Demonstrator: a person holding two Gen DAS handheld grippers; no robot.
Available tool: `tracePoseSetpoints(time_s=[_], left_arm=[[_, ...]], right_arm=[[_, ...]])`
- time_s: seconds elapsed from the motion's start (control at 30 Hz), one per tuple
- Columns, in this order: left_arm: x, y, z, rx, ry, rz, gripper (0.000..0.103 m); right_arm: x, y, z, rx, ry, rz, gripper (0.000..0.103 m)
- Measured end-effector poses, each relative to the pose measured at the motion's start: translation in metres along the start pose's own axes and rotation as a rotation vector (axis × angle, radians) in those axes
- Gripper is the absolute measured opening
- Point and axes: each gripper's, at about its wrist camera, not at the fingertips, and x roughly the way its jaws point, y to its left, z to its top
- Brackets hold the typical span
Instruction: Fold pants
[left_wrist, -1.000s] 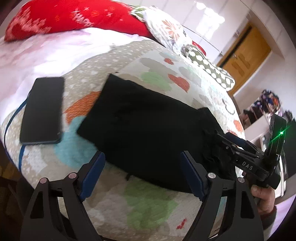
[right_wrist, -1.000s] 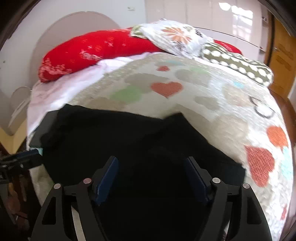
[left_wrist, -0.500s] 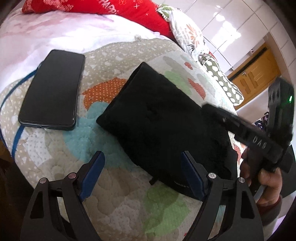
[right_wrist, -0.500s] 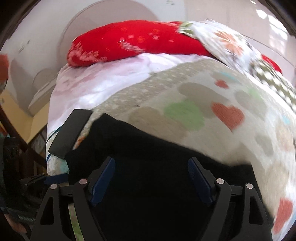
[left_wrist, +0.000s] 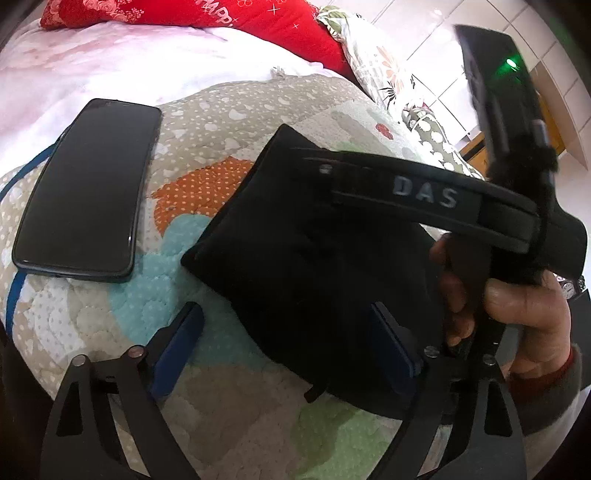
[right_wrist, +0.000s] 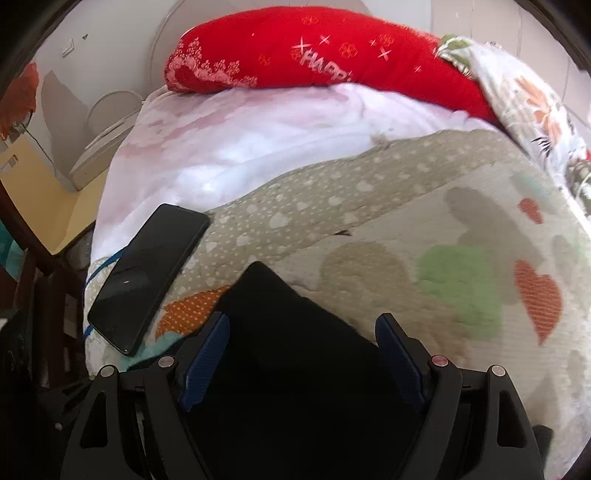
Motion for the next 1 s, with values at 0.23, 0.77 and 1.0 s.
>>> tracePoseSetpoints(time_s=[0.23, 0.77, 1.0], left_arm=[[-0.006, -0.003, 0.0, 0.024, -0.051, 0.005, 0.04], [-0.071, -0.087, -0.007, 0.282, -0.228, -0.044, 0.017], [-0.079, -0.136, -0.022, 0.435, -0.267, -0.058, 0.017]], right_arm=[[0.003, 0.002, -0.003, 0.014, -0.038, 0.033, 0.039], [-0.131, -0.05, -0.027, 0.171, -0.324, 0.115, 0.026], [-0.181, -0.08, -0.066, 0.243, -0.402, 0.094, 0.024]])
